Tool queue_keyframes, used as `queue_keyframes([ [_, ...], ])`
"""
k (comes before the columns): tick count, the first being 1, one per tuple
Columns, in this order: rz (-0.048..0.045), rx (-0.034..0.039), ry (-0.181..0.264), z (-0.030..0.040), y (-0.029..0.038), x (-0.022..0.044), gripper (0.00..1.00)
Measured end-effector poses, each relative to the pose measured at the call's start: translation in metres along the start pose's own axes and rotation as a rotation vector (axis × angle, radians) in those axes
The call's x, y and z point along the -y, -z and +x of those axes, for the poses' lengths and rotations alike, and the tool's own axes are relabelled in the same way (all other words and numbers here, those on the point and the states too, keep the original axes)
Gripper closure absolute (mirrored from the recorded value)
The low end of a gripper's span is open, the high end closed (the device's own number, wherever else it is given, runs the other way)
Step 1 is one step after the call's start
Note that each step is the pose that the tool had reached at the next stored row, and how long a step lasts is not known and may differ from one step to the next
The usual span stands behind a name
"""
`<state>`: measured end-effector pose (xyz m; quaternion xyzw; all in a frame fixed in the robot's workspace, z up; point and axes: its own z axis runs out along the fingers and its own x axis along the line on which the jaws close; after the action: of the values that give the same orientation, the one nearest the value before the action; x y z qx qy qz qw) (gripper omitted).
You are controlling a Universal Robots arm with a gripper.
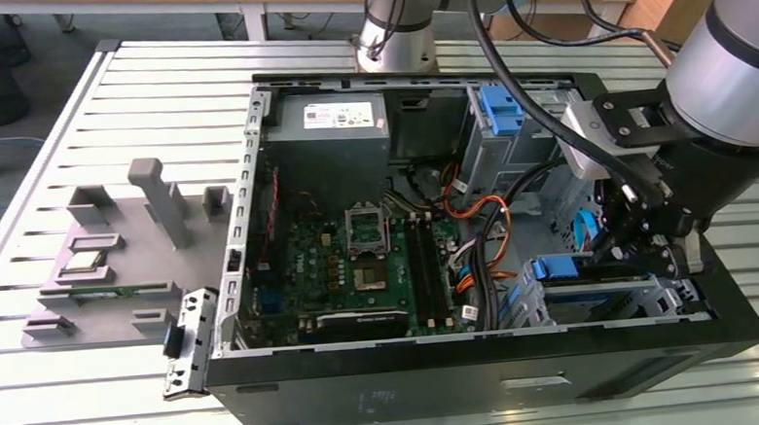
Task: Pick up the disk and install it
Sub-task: 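Insert the first disk wire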
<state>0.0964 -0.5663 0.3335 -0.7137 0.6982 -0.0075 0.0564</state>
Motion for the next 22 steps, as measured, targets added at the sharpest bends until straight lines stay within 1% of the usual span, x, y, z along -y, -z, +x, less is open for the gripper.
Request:
queue_keyframes([
  [22, 0.0001, 0.0003, 0.006, 0.0004, -0.0047, -0.0009, 0.84],
])
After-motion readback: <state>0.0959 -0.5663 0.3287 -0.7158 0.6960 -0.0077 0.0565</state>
